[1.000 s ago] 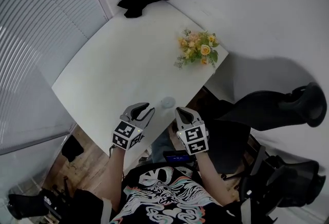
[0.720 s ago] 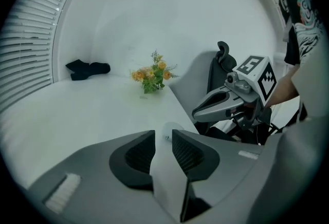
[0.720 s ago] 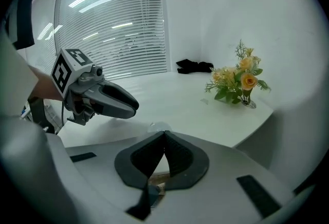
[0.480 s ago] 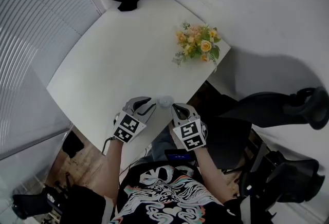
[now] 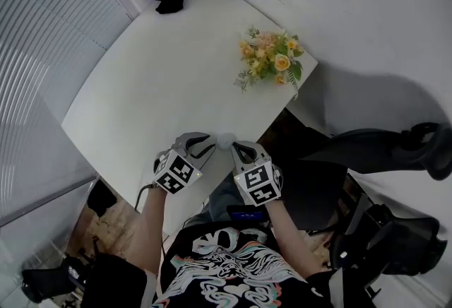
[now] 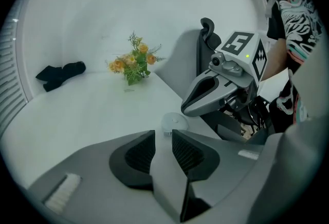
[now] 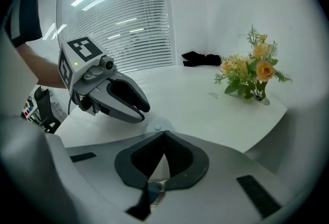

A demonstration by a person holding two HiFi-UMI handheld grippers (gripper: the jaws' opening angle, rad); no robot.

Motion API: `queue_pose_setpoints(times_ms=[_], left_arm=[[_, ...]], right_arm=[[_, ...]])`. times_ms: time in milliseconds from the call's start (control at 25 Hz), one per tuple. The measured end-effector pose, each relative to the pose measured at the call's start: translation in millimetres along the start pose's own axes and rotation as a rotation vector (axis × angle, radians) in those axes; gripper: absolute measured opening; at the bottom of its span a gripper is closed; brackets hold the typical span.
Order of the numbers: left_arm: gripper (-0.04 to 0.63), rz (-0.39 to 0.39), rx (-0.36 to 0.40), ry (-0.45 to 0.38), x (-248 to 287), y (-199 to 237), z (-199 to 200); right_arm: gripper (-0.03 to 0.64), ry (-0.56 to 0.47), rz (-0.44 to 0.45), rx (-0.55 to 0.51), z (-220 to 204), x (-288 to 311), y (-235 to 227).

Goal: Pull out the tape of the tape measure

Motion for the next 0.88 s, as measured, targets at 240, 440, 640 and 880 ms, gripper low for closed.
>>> queue_pose_setpoints(times_ms=[240,440,640,880], left_arm=[[0.104,-0.011,0.11,0.032,5.7,0.3,4.4],[0.093,-0.027,0.186,0.051,7.7,0.8,6.0],[0.094,-0.069,0.238,0.067,7.4,0.6,5.6],[0.094,-0.109,0.282,0.055,10.8,1.1,6.8]], right_arm=[[0.005,-0.007,0.011,-0.007,1.8,4.1,1.2],[0.005,-0.009,0.013,-0.024,3.9,6.1,0.0],[0.005,-0.006,0.012,-0.032,3.7,5.7,0.6],[0.005,-0.01,0.021,-0.028,2.5,5.4,-1.6]])
Point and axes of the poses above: the fingertips, and each gripper's own axes: x forward along the fingers, y to its left, z out of its top, the point moved 9 cm from there along -x, backward along the fingers, and after that the axes turned 5 degrees about y, right-handed, at the moved point
